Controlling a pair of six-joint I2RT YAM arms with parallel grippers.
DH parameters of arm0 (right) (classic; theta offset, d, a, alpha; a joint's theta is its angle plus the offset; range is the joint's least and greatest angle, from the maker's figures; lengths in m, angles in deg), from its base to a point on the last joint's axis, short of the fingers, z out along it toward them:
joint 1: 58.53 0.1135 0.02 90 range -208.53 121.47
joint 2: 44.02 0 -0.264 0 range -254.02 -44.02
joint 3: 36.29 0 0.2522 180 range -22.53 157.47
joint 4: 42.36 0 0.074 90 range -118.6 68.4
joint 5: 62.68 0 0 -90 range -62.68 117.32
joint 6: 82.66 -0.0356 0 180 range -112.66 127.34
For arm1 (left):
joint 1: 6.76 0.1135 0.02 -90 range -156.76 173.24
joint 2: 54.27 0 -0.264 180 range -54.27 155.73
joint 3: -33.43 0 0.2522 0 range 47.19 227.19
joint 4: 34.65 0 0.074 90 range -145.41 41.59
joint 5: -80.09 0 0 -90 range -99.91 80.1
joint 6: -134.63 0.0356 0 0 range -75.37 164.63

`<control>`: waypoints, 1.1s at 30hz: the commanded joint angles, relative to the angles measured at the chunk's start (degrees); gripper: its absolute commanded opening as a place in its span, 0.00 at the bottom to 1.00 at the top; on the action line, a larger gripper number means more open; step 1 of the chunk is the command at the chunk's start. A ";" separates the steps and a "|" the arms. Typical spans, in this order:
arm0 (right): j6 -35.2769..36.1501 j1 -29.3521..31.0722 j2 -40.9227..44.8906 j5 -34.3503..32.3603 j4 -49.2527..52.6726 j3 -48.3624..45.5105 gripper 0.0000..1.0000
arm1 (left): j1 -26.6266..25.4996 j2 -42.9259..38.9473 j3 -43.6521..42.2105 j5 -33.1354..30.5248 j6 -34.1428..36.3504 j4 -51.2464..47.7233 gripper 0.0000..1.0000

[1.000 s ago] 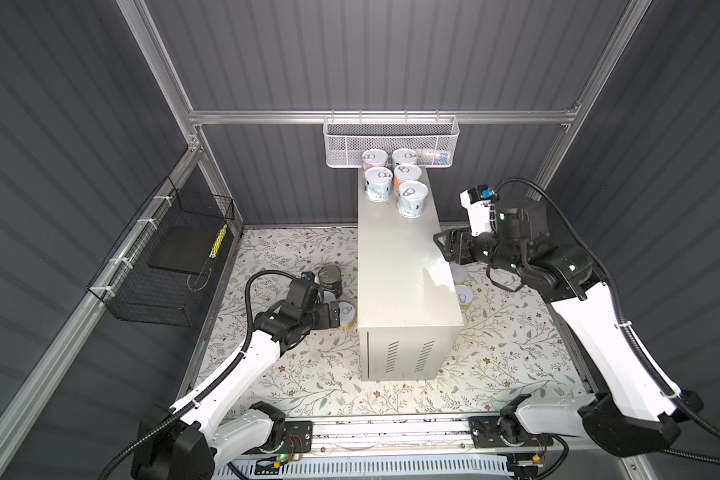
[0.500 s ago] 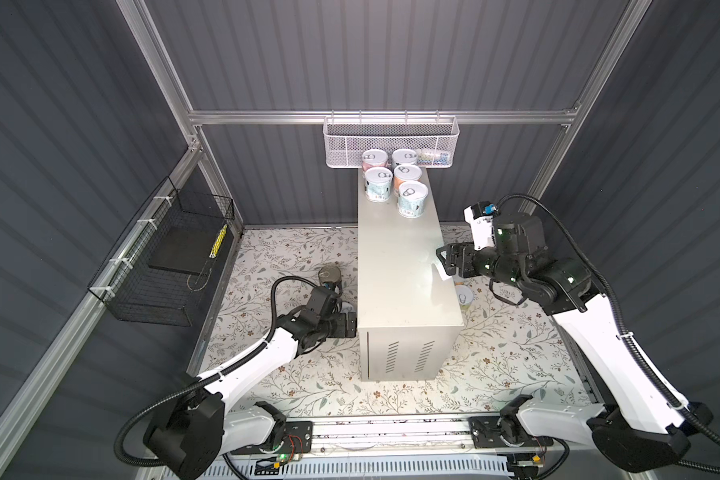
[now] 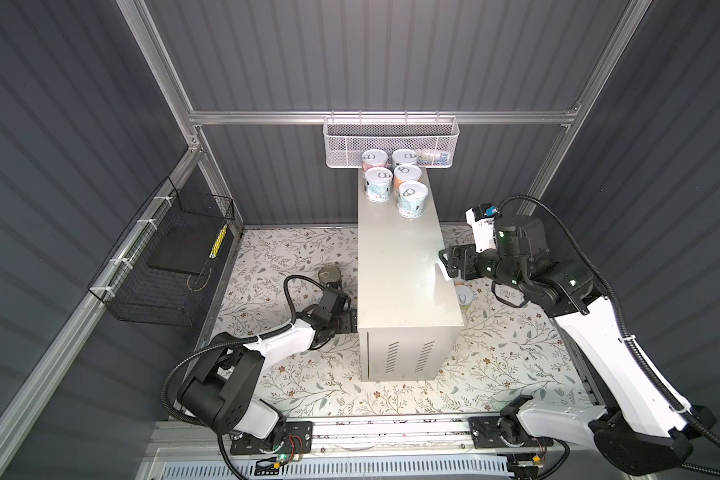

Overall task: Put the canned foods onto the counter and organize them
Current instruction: 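Withdraw the right gripper beside the cabinet while the left gripper grasps a short silver-lidded can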

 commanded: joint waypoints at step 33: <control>-2.88 -4.01 14.30 -0.43 -3.14 -11.92 0.85 | -1.60 -12.87 13.93 -12.93 1.39 -30.82 0.00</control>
